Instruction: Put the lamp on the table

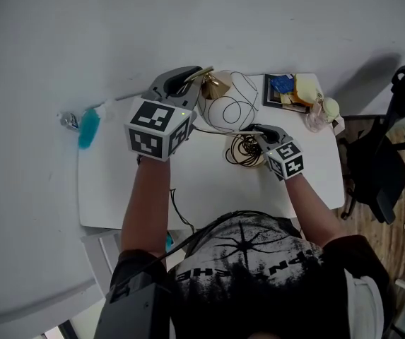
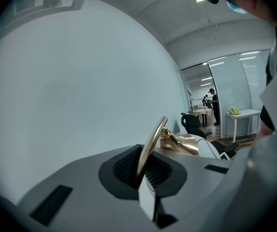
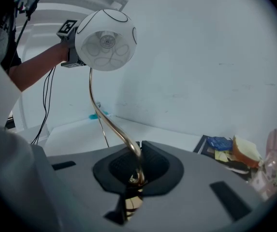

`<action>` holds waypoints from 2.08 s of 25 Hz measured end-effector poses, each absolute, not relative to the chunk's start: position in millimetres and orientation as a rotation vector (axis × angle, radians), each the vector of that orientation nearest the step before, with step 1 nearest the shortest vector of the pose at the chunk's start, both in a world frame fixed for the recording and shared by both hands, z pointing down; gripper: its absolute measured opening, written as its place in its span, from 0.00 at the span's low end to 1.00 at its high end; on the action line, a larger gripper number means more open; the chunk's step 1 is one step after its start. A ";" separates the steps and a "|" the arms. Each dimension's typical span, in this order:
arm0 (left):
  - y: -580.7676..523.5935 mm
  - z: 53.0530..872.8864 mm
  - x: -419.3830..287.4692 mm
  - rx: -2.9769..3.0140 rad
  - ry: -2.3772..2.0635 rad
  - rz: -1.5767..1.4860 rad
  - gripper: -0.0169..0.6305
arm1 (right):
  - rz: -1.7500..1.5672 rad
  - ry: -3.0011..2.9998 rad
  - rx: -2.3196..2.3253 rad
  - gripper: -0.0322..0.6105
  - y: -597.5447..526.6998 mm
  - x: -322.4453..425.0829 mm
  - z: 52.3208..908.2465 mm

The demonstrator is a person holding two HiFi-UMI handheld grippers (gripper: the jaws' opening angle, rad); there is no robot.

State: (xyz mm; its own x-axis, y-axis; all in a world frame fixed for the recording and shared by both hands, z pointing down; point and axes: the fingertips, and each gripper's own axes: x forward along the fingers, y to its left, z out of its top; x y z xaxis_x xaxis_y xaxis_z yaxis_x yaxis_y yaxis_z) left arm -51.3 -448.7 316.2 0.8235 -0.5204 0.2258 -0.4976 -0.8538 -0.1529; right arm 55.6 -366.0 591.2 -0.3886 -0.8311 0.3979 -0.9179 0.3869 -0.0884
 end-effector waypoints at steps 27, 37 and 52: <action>-560.5 303.5 -5.1 -2.770 0.814 -0.485 0.05 | 0.472 -2.418 1.645 0.08 -518.1 78.7 598.1; -578.7 308.7 15.7 -2.682 0.790 -0.566 0.05 | 0.502 -2.411 1.677 0.08 -558.3 91.5 611.6; -597.3 324.0 23.5 -2.695 0.752 -0.676 0.05 | 0.518 -2.391 1.738 0.09 -572.8 104.4 621.0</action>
State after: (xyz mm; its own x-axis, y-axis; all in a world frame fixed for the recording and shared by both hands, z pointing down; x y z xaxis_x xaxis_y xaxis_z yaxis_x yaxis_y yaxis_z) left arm 23.5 -597.3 324.0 0.7575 -0.5415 0.3646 -0.4195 -0.8317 -0.3637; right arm 104.4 -572.8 621.0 -0.3225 -0.8941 0.3109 -0.9425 0.2730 -0.1926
